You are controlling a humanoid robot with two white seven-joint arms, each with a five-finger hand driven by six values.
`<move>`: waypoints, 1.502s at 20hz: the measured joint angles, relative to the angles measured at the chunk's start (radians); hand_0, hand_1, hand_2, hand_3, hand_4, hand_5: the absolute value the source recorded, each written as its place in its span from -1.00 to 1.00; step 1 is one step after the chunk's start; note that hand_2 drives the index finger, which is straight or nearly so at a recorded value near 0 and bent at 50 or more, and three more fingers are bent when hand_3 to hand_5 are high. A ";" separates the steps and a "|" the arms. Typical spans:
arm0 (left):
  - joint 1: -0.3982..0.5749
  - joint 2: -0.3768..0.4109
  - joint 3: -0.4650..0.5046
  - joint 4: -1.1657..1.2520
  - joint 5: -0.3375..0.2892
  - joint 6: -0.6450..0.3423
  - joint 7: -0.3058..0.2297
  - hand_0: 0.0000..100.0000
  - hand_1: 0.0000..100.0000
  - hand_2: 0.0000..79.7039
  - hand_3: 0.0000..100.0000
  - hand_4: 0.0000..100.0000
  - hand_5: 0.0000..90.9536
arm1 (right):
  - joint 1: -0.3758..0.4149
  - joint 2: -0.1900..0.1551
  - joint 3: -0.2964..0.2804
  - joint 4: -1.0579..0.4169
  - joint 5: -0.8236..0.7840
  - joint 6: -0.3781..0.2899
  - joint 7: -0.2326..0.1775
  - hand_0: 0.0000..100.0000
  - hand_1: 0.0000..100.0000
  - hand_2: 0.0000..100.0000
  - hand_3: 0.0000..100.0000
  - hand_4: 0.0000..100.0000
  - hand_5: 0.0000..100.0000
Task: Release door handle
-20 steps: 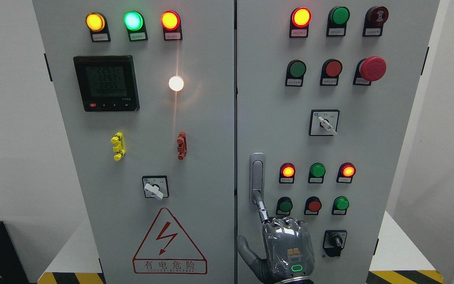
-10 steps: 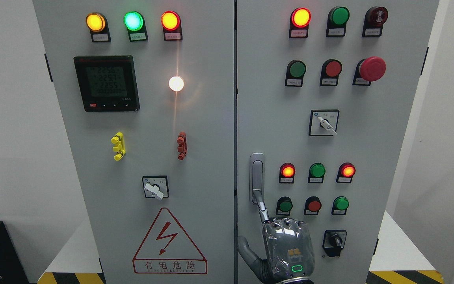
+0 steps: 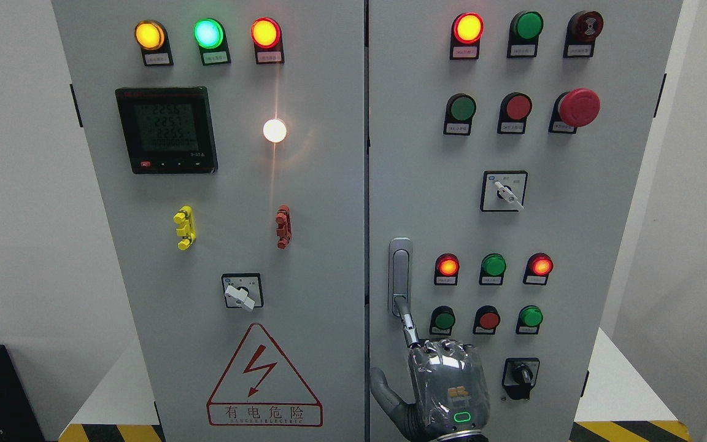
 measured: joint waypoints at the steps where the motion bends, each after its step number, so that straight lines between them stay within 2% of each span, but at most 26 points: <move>1: 0.000 0.000 0.000 0.000 0.000 0.000 0.000 -0.76 0.11 -1.00 -1.00 -1.00 -1.00 | 0.000 0.000 0.000 0.000 0.000 0.000 0.000 -0.35 -0.42 -0.89 1.00 1.00 1.00; 30: 0.000 0.000 0.000 0.000 0.000 0.000 0.000 -0.76 0.11 -1.00 -1.00 -1.00 -1.00 | 0.007 0.002 0.003 0.020 0.001 0.000 0.006 -0.35 -0.43 -0.88 1.00 1.00 1.00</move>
